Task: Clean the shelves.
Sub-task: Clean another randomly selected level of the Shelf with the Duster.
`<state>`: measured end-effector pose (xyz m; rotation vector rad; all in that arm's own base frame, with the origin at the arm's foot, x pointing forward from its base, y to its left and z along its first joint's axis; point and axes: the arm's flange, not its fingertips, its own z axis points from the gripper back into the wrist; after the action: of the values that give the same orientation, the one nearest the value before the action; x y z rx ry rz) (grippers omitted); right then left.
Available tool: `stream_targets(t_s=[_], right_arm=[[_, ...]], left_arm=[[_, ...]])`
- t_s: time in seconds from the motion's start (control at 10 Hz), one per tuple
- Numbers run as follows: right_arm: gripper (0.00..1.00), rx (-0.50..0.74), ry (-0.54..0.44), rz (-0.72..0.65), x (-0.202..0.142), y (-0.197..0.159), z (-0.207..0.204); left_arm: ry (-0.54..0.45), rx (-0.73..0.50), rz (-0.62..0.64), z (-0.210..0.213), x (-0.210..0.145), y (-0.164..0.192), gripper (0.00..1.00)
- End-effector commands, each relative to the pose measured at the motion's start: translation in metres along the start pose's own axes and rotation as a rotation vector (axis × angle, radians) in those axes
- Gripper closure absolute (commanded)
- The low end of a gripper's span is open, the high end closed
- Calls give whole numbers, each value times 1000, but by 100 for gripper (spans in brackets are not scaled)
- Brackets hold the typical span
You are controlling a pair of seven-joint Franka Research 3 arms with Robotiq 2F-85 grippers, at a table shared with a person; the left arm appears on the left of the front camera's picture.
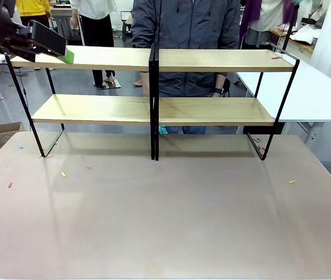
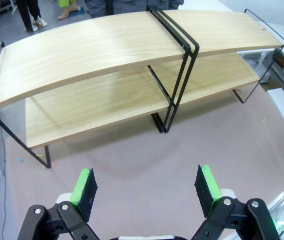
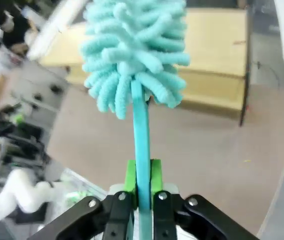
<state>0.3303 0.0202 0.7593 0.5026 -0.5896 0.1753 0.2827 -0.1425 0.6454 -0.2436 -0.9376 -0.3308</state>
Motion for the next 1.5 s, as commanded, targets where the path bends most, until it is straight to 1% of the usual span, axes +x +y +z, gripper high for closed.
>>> stream_targets(t_s=[0.0,0.1,0.2,0.4,0.6,0.7,0.8,0.9,1.0,1.1,1.2,1.3,1.4], right_arm=[[88,-154,213,-6,43,26,-29],[88,-218,306,-13,44,39,-43],[88,-266,381,-41,39,46,-48],[88,-310,437,-83,29,42,-41],[88,-325,509,-94,27,31,-47],[88,-327,500,-107,30,25,-52],[88,-372,463,-144,32,18,-55],[88,-434,447,-186,31,12,-57],[88,-532,412,-260,31,3,-56],[88,-628,346,-330,32,-4,-53],[88,-683,299,-370,32,-9,-52],[88,-654,278,-347,33,-9,-52],[88,-540,251,-277,34,-4,-51]], left_arm=[[-11,-5,0,1,0,1,0],[-11,-5,0,1,0,1,0],[-11,-5,0,1,0,1,0],[-11,-5,0,1,0,1,0],[-11,-5,0,1,0,1,0],[-11,-5,0,1,0,1,0],[-11,-5,0,1,0,1,0],[-11,-5,0,1,0,1,0],[-11,-5,0,1,0,1,0],[-11,-5,0,1,0,1,0],[-11,-5,0,1,0,1,0],[-11,-5,0,1,0,1,0],[-11,-5,0,1,0,1,0]])
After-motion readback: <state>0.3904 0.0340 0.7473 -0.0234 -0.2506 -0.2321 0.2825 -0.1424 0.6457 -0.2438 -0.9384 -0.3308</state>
